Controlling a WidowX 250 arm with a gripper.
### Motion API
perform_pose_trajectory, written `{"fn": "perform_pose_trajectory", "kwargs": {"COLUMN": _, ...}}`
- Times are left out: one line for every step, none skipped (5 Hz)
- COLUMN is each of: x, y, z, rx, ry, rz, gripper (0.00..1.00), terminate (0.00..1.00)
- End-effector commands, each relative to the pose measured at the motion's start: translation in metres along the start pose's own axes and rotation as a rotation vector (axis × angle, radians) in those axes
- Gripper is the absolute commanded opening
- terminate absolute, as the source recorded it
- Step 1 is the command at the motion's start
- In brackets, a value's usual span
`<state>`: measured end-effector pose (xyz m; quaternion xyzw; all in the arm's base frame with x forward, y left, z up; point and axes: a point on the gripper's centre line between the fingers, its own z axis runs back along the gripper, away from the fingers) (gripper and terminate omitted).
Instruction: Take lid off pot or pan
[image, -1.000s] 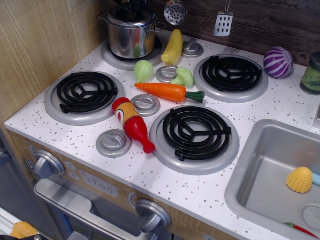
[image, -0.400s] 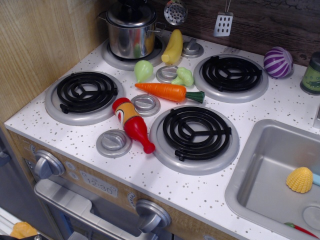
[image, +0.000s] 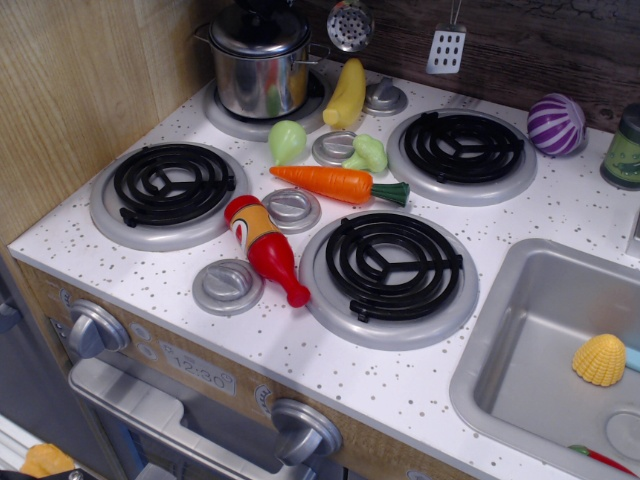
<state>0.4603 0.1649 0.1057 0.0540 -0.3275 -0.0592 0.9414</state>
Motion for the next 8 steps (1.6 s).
{"fn": "perform_pose_trajectory", "kwargs": {"x": 0.032, "y": -0.001, "z": 0.048, "rx": 0.086, "ry": -0.048, "rz": -0.008, "gripper": 0.0, "terminate": 0.0}}
{"fn": "perform_pose_trajectory", "kwargs": {"x": 0.038, "y": -0.013, "z": 0.072, "rx": 0.152, "ry": -0.019, "rz": 0.004, "gripper": 0.0, "terminate": 0.0}}
{"fn": "perform_pose_trajectory", "kwargs": {"x": 0.038, "y": -0.03, "z": 0.095, "rx": 0.212, "ry": 0.028, "rz": 0.044, "gripper": 0.0, "terminate": 0.0}}
{"fn": "perform_pose_trajectory", "kwargs": {"x": 0.018, "y": -0.045, "z": 0.112, "rx": 0.217, "ry": 0.095, "rz": 0.135, "gripper": 0.0, "terminate": 0.0}}
{"fn": "perform_pose_trajectory", "kwargs": {"x": -0.015, "y": -0.058, "z": 0.113, "rx": 0.206, "ry": 0.123, "rz": 0.21, "gripper": 0.0, "terminate": 0.0}}
{"fn": "perform_pose_trajectory", "kwargs": {"x": -0.043, "y": -0.061, "z": 0.108, "rx": 0.192, "ry": 0.134, "rz": 0.256, "gripper": 0.0, "terminate": 0.0}}
{"fn": "perform_pose_trajectory", "kwargs": {"x": -0.073, "y": -0.052, "z": 0.099, "rx": 0.185, "ry": 0.157, "rz": 0.261, "gripper": 0.0, "terminate": 0.0}}
{"fn": "perform_pose_trajectory", "kwargs": {"x": -0.099, "y": -0.044, "z": 0.085, "rx": 0.175, "ry": 0.179, "rz": 0.239, "gripper": 0.0, "terminate": 1.0}}
